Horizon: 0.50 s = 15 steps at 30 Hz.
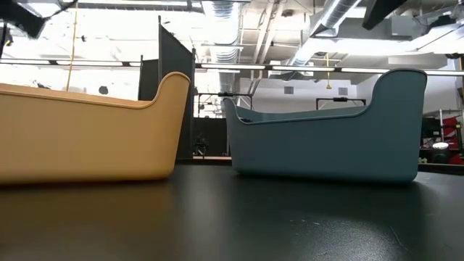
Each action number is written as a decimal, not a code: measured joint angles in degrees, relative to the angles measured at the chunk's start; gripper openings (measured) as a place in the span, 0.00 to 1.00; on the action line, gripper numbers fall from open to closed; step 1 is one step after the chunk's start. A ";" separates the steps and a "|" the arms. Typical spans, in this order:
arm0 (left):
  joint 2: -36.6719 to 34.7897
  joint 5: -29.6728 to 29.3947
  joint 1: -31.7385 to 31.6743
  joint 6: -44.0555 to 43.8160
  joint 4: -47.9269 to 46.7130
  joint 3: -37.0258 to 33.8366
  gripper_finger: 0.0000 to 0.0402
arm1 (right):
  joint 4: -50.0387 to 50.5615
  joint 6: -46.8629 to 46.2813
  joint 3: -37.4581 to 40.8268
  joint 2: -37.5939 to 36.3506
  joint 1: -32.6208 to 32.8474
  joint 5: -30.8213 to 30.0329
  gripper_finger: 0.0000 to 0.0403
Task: Sort batteries
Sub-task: Adjust the bins
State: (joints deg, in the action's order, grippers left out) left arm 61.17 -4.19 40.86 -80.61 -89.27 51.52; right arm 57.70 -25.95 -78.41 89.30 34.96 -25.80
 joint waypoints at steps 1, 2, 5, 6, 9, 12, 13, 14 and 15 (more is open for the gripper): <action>-0.03 1.12 0.00 -0.17 1.02 -1.63 0.01 | -0.52 0.00 0.00 0.00 0.05 -0.18 0.01; -0.06 2.18 0.00 -0.03 2.64 -3.17 0.01 | -0.72 -0.04 0.00 0.00 0.35 -0.34 0.01; -0.04 4.01 0.00 1.86 10.22 -7.61 0.01 | -1.10 -0.21 0.00 0.00 0.94 -1.12 0.01; -0.04 4.11 0.00 2.68 13.19 -8.85 0.01 | -1.10 -0.43 0.00 0.00 1.10 -1.16 0.01; -0.04 2.42 0.00 4.53 16.92 -10.45 0.01 | -1.01 -1.09 0.00 0.00 1.33 -1.17 0.01; 0.64 -0.17 0.00 4.94 22.86 -10.02 0.01 | -0.69 -1.35 0.00 0.00 1.60 -1.28 0.01; 0.97 -0.78 0.00 5.28 23.17 -10.02 0.01 | -0.46 -1.95 0.00 0.00 1.60 -1.30 0.01; 0.88 -0.97 -0.06 6.10 24.80 -10.34 0.01 | -0.07 -2.77 0.00 0.00 1.52 -1.30 0.01; 0.74 -1.90 -0.02 7.34 26.70 -10.07 0.01 | 0.74 -3.64 -0.02 0.00 1.31 -1.36 0.01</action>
State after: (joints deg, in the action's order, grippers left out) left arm 61.90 -6.10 40.85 -73.27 -62.57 41.45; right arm 58.44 -29.59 -78.43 89.30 36.27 -27.16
